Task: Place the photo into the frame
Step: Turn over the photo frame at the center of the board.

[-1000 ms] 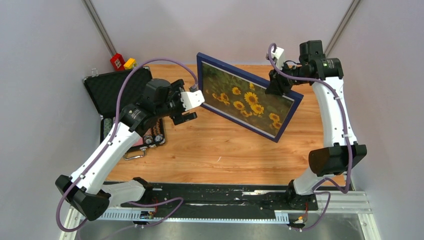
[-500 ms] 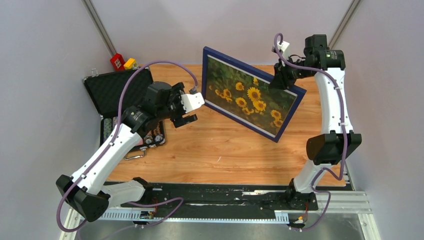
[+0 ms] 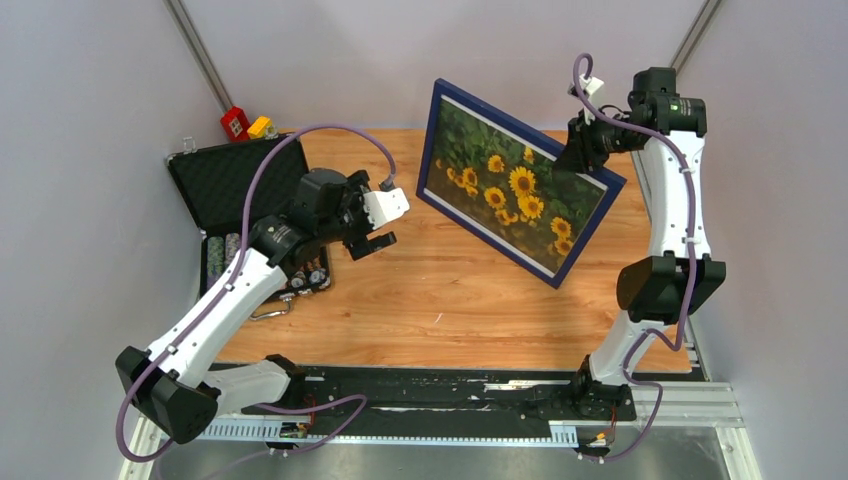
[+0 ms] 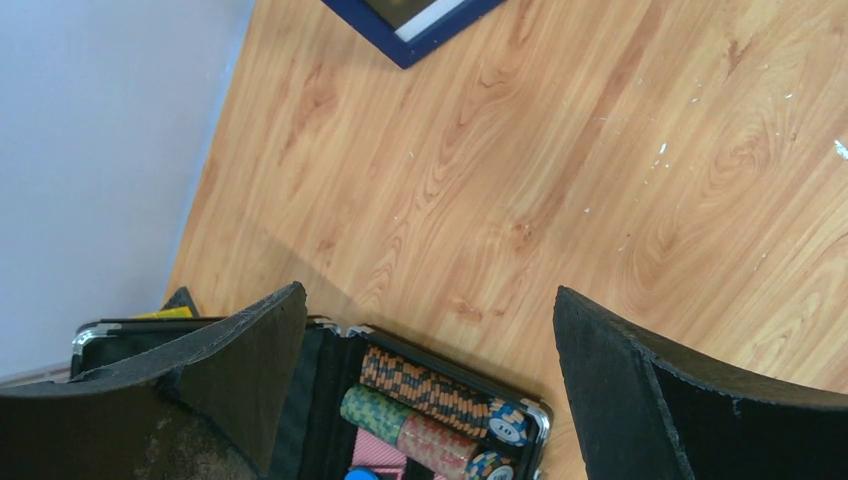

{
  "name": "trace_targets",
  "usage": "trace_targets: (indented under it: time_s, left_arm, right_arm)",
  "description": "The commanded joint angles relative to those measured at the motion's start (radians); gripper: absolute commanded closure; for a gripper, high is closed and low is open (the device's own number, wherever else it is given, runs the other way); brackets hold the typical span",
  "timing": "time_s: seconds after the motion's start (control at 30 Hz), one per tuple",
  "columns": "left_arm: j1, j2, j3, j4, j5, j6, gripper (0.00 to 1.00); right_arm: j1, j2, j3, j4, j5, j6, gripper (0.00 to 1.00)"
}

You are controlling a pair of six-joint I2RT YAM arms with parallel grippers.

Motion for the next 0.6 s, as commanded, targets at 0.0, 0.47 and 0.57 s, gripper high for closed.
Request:
trace_targets:
  time_s: [0.0,0.47,0.57]
  left_arm:
    - [0.004,-0.014,-0.025,0.058,0.005,-0.034,0.00]
    - [0.004,-0.008,-0.089,0.105,0.013,-0.046,0.00]
    - [0.005,-0.003,-0.096,0.109,0.017,-0.046,0.00]
  right_arm:
    - [-0.018,0.016,-0.010,-0.015,0.050,-0.018,1.00]
    - [-0.067,-0.002,-0.092,0.052,0.012,0.110,1.00]
    - [-0.082,-0.001,-0.103,0.065,-0.002,0.143,1.00]
